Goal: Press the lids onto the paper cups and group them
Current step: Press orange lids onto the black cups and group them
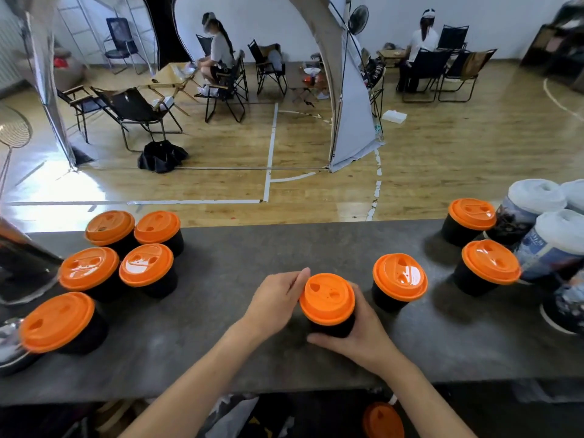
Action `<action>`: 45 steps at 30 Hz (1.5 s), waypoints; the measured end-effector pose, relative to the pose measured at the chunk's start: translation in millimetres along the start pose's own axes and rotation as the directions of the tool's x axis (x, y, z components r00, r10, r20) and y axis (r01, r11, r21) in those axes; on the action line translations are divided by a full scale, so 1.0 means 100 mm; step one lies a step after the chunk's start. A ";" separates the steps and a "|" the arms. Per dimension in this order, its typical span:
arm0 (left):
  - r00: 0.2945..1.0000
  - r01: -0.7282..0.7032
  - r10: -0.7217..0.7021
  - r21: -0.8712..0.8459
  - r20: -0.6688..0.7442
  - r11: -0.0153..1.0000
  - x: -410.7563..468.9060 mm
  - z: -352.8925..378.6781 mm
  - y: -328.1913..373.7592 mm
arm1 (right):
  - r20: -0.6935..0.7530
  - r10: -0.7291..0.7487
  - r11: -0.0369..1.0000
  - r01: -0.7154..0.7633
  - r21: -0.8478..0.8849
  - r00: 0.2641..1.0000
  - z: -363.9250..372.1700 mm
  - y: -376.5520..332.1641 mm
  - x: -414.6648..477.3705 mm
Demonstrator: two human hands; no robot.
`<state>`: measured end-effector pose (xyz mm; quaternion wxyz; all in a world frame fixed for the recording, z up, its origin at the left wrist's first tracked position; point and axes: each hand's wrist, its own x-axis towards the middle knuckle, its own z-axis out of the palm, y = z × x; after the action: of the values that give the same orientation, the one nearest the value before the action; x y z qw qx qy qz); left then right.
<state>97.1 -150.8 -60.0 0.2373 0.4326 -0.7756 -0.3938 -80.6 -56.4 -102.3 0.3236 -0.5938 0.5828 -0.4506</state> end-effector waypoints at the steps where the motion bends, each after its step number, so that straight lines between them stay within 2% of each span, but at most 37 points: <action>1: 0.998 0.012 -0.013 -0.013 -0.058 1.000 -0.04 0.03 -0.02 | -0.003 0.009 1.000 -0.009 0.005 1.000 0.00 0.00 0.00; 3: 0.989 0.015 -0.022 -0.050 -0.145 0.999 -0.12 0.09 -0.05 | 0.003 0.009 1.000 -0.009 -0.008 1.000 -0.01 0.01 0.01; 5: 0.987 0.008 -0.014 -0.035 -0.158 0.999 -0.14 0.11 -0.05 | 0.011 0.016 1.000 -0.016 -0.011 1.000 -0.02 0.02 0.02; 9: 0.999 0.045 -0.045 0.021 -0.004 0.999 0.01 0.02 0.06 | 0.005 0.026 1.000 -0.026 0.004 1.000 -0.02 0.05 0.03; 12: 0.993 0.022 -0.024 0.022 0.112 1.000 0.09 -0.08 0.12 | 0.008 0.020 1.000 -0.020 0.002 1.000 0.00 0.04 0.02; 14: 0.996 0.002 -0.007 0.052 0.089 0.999 0.05 -0.07 0.13 | 0.004 0.029 0.999 -0.029 0.014 1.000 0.00 0.04 0.01; 19: 0.989 0.038 -0.034 0.028 -0.142 0.999 -0.21 0.13 0.08 | -0.014 0.037 0.999 -0.036 0.026 0.999 -0.02 0.01 0.02; 23: 0.995 0.053 -0.043 0.105 -0.094 0.993 -0.12 0.07 0.13 | -0.025 0.036 0.999 -0.035 0.023 0.999 -0.01 0.03 0.02; 28: 0.999 0.015 -0.016 0.038 0.033 0.999 0.08 -0.01 0.17 | -0.020 0.033 0.999 -0.033 0.020 0.999 0.01 0.05 0.00; 33: 0.993 0.036 -0.025 0.098 -0.119 0.994 0.02 0.08 0.09 | -0.032 0.035 0.999 -0.034 0.016 0.999 0.00 0.06 0.02; 35: 0.993 0.042 -0.031 0.095 -0.116 0.995 0.03 0.10 0.10 | -0.037 0.030 0.999 -0.029 0.013 0.999 0.00 0.10 0.02; 41: 0.992 0.009 -0.008 -0.007 0.129 1.000 0.18 -0.02 0.13 | -0.025 0.002 1.000 -0.002 -0.001 1.000 0.01 0.11 0.01; 43: 0.995 0.011 -0.011 -0.002 0.098 1.000 0.16 -0.01 0.08 | -0.031 0.003 1.000 -0.003 0.000 1.000 0.02 0.09 0.02; 45: 1.000 0.011 -0.011 0.029 0.007 1.000 0.11 0.03 0.03 | -0.036 0.008 1.000 -0.008 0.001 0.999 0.01 0.08 0.02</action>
<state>87.8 -157.6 -59.4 0.2260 0.4387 -0.7797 -0.3854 -82.6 -59.1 -109.5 0.3149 -0.5831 0.5908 -0.4602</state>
